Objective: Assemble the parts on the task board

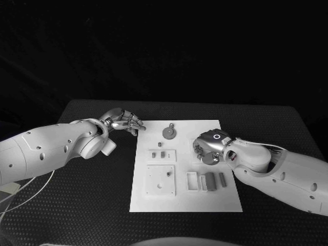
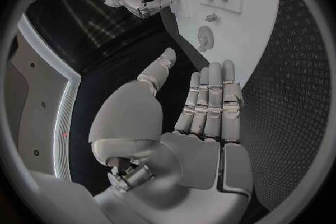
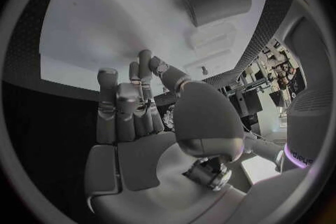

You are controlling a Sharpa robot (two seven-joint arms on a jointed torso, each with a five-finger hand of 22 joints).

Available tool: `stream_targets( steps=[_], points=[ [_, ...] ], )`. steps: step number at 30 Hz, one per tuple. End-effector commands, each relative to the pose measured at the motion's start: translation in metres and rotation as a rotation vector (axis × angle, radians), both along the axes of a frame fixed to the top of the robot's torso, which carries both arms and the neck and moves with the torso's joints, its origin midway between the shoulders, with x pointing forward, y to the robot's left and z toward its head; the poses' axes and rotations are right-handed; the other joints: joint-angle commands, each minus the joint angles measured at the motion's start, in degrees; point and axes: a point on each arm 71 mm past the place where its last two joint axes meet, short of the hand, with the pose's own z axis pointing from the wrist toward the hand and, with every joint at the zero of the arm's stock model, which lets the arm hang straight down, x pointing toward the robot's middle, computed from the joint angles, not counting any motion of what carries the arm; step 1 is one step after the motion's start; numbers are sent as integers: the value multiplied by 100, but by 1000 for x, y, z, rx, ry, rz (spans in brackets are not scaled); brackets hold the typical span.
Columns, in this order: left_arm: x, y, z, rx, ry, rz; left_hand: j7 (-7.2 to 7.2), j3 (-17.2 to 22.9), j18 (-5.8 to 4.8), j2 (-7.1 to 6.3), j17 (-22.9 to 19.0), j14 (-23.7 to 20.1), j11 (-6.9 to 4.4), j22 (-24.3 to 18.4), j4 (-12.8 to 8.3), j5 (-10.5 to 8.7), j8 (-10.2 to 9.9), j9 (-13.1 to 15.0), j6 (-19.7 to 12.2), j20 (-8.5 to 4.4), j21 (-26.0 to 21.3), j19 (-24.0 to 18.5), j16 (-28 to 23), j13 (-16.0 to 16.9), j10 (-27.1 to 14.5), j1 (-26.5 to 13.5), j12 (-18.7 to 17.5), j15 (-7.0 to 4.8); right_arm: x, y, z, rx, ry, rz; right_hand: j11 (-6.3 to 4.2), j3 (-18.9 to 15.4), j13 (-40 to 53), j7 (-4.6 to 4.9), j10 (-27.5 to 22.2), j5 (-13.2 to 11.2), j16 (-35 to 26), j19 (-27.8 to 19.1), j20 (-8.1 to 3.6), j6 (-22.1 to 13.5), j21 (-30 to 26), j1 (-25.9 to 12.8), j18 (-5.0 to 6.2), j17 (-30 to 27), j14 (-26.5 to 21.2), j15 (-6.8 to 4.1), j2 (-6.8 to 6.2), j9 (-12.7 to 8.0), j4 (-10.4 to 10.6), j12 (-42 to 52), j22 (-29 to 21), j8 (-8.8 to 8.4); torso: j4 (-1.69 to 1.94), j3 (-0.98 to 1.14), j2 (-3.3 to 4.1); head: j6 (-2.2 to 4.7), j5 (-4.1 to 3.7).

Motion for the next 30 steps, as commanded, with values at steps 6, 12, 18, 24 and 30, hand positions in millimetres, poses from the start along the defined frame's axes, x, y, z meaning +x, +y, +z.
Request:
stream_targets(
  steps=[6, 12, 18, 24, 30],
  points=[
    [0, -2, 1, -3, -7, -15, 18, 41, -18, 20, 9, 36, -6, 10, 4, -18, -30, -11, -36, 20, -6, 12, -31, -7, -22, -37, -11, -2, -7, -1, 0, -15, -29, -12, -88, -10, 49, -8, 254, 40, 18, -15, -27, 58, 42, 249, 455, 11, -37, -94, 175, 28, -7, 33, 89, 30, -4, 1, -3, 5, -6],
    [0, -2, 1, -2, -8, -14, 19, 44, -16, 23, 12, 39, -7, 10, 3, -17, -30, -13, -38, 19, -5, 15, -30, -6, -21, -36, -8, -3, -7, -4, 2, -6, -47, -17, -102, 2, 68, -19, 286, 40, 17, -12, -29, 79, 49, 288, 455, 14, -39, -107, 181, 42, -6, 46, 90, 38, -1, -3, -2, 8, -13],
    [1, -2, 1, -2, -8, -14, 19, 46, -15, 23, 14, 41, -8, 11, 2, -17, -31, -14, -38, 19, -4, 17, -30, -5, -21, -36, -6, -4, -6, -2, 9, 19, -69, -13, -104, 2, 72, -21, 290, 40, 18, -11, -29, 83, 52, 292, 455, 15, -38, -110, 176, 46, -6, 47, 90, 39, 4, 4, 0, 12, -7],
    [1, -2, 1, -2, -8, -14, 20, 47, -13, 23, 16, 44, -8, 12, 1, -18, -31, -15, -39, 18, -3, 19, -29, -5, -21, -37, -3, -5, -6, 3, 22, 43, -92, -3, -106, 1, 75, -23, 294, 40, 19, -9, -30, 86, 54, 295, 455, 16, -37, -112, 170, 48, -5, 49, 90, 40, 0, -2, -1, 12, -4],
    [1, -2, 1, -2, -8, -14, 20, 48, -12, 24, 19, 46, -8, 13, 1, -18, -32, -16, -40, 18, -2, 22, -29, -4, -22, -37, -1, -5, -9, 8, 36, 51, -104, 15, -108, 0, 79, -24, 299, 40, 19, -8, -30, 91, 56, 296, 455, 17, -37, -114, 164, 52, -4, 50, 90, 41, 0, -4, -3, 12, 1]
  ],
)
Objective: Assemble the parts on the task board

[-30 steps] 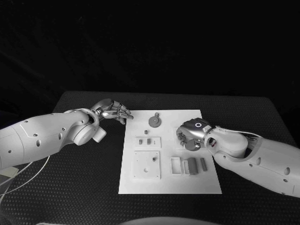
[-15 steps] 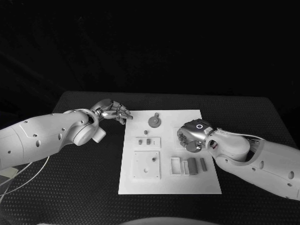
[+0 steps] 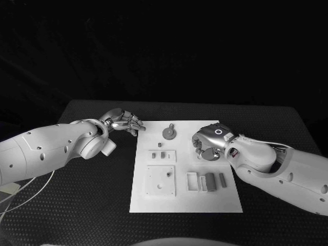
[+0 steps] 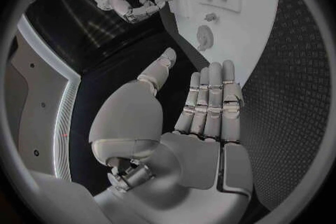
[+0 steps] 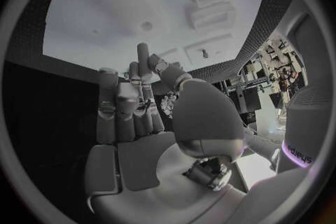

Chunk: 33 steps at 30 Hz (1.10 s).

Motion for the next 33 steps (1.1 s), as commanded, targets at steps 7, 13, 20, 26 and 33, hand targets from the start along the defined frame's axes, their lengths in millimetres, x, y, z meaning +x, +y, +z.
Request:
stream_targets(
  steps=[7, 13, 20, 26, 33],
  points=[
    [0, -3, 1, -5, -7, -16, 21, 50, -11, 24, 12, 49, -8, 10, -1, -17, -32, -8, -41, 18, -1, 24, -29, -4, -24, -38, 2, -7, -16, 17, 18, 23, -22, 57, -108, 21, 53, -9, 301, 23, 19, -7, -50, 38, 37, 209, 455, 8, -41, -72, 169, 8, 20, 5, 90, 37, -2, -4, -5, 2, 20],
    [0, -5, 1, -6, -7, -18, 21, 52, -10, 24, 14, 51, -8, 11, -2, -17, -32, -9, -40, 18, -1, 25, -29, -4, -25, -37, 4, -7, -30, 42, 24, 59, -1, 121, -108, 20, 55, -8, 302, 23, 19, -7, -49, 38, 37, 206, 455, 9, -41, -72, 169, 9, 20, 5, 89, 36, -2, -9, -3, 1, 56],
    [0, -4, 2, -5, -8, -16, 21, 53, -9, 22, 17, 52, -8, 12, -3, -18, -32, -10, -41, 18, -1, 26, -30, -4, -27, -37, 5, -8, -45, 73, 25, 93, 41, 197, -108, 21, 57, -7, 302, 23, 18, -9, -49, 35, 37, 203, 455, 9, -41, -73, 176, 10, 21, 3, 88, 33, 1, -8, -1, -9, 69],
    [0, -5, 2, -5, -11, -14, 21, 53, -9, 20, 18, 52, -8, 12, -3, -18, -32, -11, -40, 18, -1, 26, -31, -4, -28, -37, 7, -8, -62, 96, 12, 100, 91, 254, -108, 22, 60, -5, 301, 23, 16, -11, -49, 30, 35, 198, 455, 9, -43, -73, 186, 11, 21, 1, 87, 29, 11, -11, -2, -15, 91],
    [1, -5, 1, -5, -10, -14, 21, 55, -8, 19, 20, 52, -9, 13, -4, -18, -31, -11, -39, 18, -1, 26, -32, -3, -28, -36, 10, -8, -72, 108, -11, 86, 149, 281, -109, 23, 65, -1, 301, 23, 13, -15, -49, 20, 32, 190, 455, 8, -45, -74, 205, 14, 19, -1, 84, 21, 16, -17, 0, -60, 148]
  ],
)
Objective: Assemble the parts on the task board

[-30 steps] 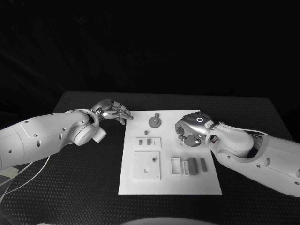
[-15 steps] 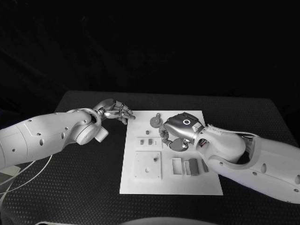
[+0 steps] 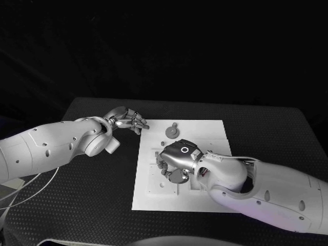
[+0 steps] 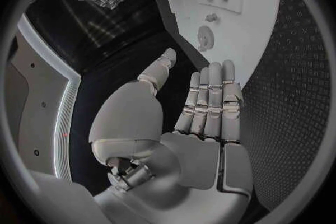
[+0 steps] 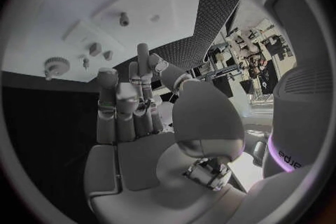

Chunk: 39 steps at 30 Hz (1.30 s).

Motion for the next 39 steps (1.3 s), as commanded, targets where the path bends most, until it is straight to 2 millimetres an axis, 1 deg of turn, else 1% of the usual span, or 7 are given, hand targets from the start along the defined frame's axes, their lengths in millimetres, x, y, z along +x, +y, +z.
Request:
stream_targets(
  steps=[1, 4, 9, 16, 25, 33, 39],
  points=[
    [0, -3, 1, -5, -9, -12, 1, 24, -8, 19, 10, 38, -8, 9, -4, -18, -31, -6, -18, 19, -2, 27, -32, -3, -29, -36, 10, 7, -3, 3, -10, -19, 42, 20, -109, 21, 65, -1, 301, 24, 13, 8, -45, 21, 32, 189, 455, 6, -40, -78, 205, 10, 3, 30, 83, 22, 7, -4, 2, -33, 44],
    [0, -4, 1, -5, -7, -13, 1, 24, -8, 19, 11, 38, -8, 10, -3, -18, -30, -6, -17, 19, -2, 27, -32, -3, -29, -38, 11, 7, -6, 6, -20, -28, 60, 25, -110, 21, 67, 0, 301, 24, 12, 8, -45, 17, 32, 188, 455, 6, -41, -79, 211, 11, 2, 29, 83, 19, 1, 2, -2, -33, 76],
    [1, -4, 1, -5, -7, -14, 0, 24, -8, 18, 14, 39, -8, 10, -3, -18, -30, -7, -17, 19, -2, 27, -33, -2, -29, -40, 14, 7, -8, 9, -29, -53, 70, 33, -110, 22, 67, 1, 301, 24, 11, 7, -46, 15, 31, 188, 455, 6, -41, -79, 214, 11, 1, 28, 82, 18, -9, 12, 4, -81, 161],
    [1, -5, 1, -6, -5, -17, 0, 24, -8, 20, 16, 39, -7, 11, 0, -18, -29, -8, -16, 20, -2, 28, -34, -2, -30, -45, 16, 7, -9, 11, -36, -77, 50, 45, -110, 22, 69, 2, 299, 24, 11, 6, -47, 11, 31, 188, 455, 6, -41, -80, 217, 13, -1, 26, 82, 15, -19, 11, 3, -89, 195],
    [1, -6, 1, -7, -3, -20, 1, 25, -7, 22, 18, 41, -7, 11, 3, -18, -29, -10, -17, 20, -2, 30, -35, -2, -32, -51, 17, 7, -10, 14, -37, -81, 30, 54, -111, 21, 72, 2, 299, 24, 11, 6, -49, 10, 31, 189, 455, 7, -41, -80, 215, 16, -2, 25, 82, 14, -24, 21, 1, -92, 207],
    [1, -6, 1, -6, -3, -20, 1, 25, -6, 22, 21, 42, -7, 12, 2, -18, -30, -11, -18, 19, -1, 32, -36, -2, -35, -54, 19, 7, -9, 12, -40, -94, 36, 49, -112, 20, 75, 2, 299, 24, 11, 6, -50, 11, 32, 189, 455, 8, -41, -81, 213, 19, -1, 24, 81, 14, -17, 9, 2, -102, 207],
    [1, -6, 1, -6, -2, -19, 1, 26, -5, 22, 24, 43, -7, 13, 1, -18, -30, -13, -19, 19, -1, 32, -37, -2, -36, -54, 21, 7, -8, 11, -44, -109, 44, 47, -112, 19, 78, 2, 300, 24, 10, 5, -50, 11, 32, 188, 455, 8, -42, -81, 212, 21, -1, 24, 81, 14, -12, 10, 3, -113, 208]
  ],
)
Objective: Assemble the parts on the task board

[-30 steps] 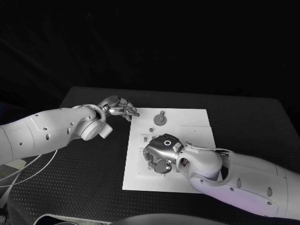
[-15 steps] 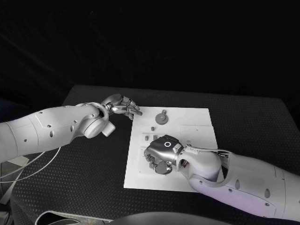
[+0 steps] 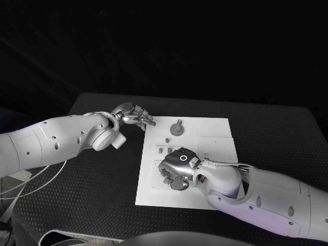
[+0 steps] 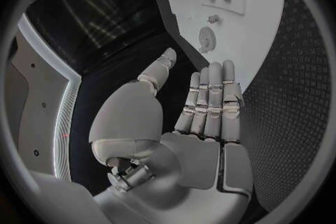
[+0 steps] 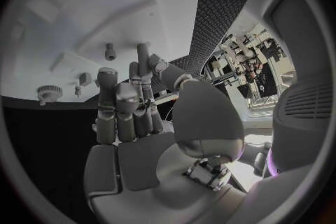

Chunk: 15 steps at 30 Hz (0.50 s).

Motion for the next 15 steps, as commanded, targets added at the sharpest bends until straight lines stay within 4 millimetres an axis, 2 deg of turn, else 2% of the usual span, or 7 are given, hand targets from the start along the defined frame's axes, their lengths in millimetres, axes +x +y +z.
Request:
stream_targets(
  steps=[1, 5, 15],
  points=[
    [0, -2, 1, -4, -3, -13, 1, 26, -5, 21, 9, 45, 2, 10, 1, -18, -30, -8, -19, 19, -1, 32, -37, -2, -46, -54, 21, 5, -2, -1, -4, -29, 4, 14, -112, 21, 78, 1, 300, 24, 10, -11, -43, 12, 32, 187, 455, 6, -34, -89, 213, 10, 1, 19, 81, 24, 6, -4, -1, -14, 1],
    [0, -2, 1, -4, -3, -12, 1, 27, -5, 21, 11, 46, 2, 10, 0, -18, -30, -9, -19, 19, -1, 33, -37, -2, -47, -54, 22, 5, -2, -2, -5, -34, 7, 12, -112, 20, 79, 1, 300, 24, 10, -11, -43, 13, 32, 186, 455, 6, -35, -89, 213, 12, 2, 18, 81, 24, 6, -9, -2, -18, -2],
    [0, -3, 1, -4, -4, -15, 2, 28, -4, 19, 14, 47, 2, 11, 0, -18, -31, -11, -21, 19, -1, 35, -38, -2, -49, -56, 24, 4, -4, 0, -7, -36, 11, 20, -112, 19, 83, 1, 301, 24, 9, -13, -43, 12, 31, 184, 455, 7, -36, -89, 215, 15, 1, 17, 80, 23, 7, -3, 0, -30, 5]
  ],
)
